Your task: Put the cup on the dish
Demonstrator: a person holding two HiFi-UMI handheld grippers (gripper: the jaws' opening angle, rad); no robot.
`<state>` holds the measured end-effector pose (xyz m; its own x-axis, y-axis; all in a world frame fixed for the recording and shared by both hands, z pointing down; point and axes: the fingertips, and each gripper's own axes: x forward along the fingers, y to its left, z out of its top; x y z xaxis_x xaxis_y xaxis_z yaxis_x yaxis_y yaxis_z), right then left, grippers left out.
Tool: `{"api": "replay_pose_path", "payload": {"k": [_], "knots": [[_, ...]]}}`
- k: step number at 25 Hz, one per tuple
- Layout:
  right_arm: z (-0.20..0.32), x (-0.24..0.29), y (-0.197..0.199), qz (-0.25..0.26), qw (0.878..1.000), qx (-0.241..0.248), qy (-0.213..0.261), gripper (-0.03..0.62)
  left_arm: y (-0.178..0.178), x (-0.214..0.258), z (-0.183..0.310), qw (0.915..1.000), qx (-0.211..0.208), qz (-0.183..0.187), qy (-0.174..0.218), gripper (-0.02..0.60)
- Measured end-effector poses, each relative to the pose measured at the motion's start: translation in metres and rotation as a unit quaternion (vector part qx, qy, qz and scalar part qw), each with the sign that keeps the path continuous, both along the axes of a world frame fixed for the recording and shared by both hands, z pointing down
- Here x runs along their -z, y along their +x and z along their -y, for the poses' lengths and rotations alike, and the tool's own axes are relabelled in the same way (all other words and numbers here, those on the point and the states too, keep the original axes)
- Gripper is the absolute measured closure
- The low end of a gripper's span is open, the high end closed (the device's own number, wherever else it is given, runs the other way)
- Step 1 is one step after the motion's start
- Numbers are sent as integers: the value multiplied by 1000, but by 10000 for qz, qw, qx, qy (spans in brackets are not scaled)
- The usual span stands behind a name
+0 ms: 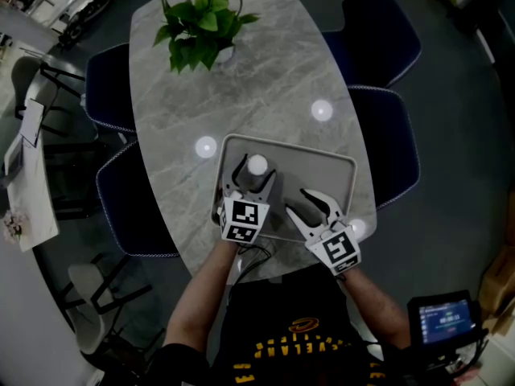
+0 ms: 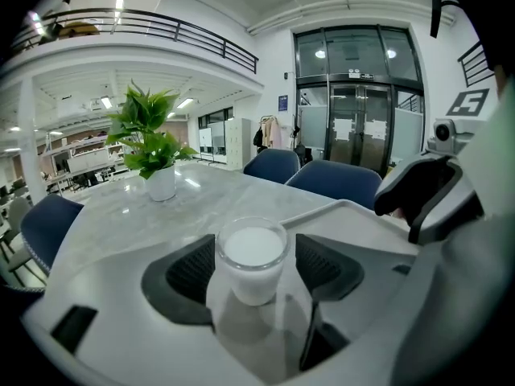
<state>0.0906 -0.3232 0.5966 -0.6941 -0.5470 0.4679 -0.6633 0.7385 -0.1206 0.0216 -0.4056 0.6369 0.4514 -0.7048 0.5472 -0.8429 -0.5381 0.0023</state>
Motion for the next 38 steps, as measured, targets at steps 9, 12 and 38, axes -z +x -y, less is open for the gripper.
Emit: {"api": "replay_pose_path", "payload": {"k": [9,12,38], "knots": [[-3,6,0,228,9993,-266,-110,408,-10,8,-20,9996,98,-231,-118,279],[-4,10,0,479,9975,-455,-240,408,-15,14,-32,9989,184,-391,-175,279],[-42,58,-22,1057,9924,-630,20,588,-13,90,-129,9902,-285,-1360,117,580]]}}
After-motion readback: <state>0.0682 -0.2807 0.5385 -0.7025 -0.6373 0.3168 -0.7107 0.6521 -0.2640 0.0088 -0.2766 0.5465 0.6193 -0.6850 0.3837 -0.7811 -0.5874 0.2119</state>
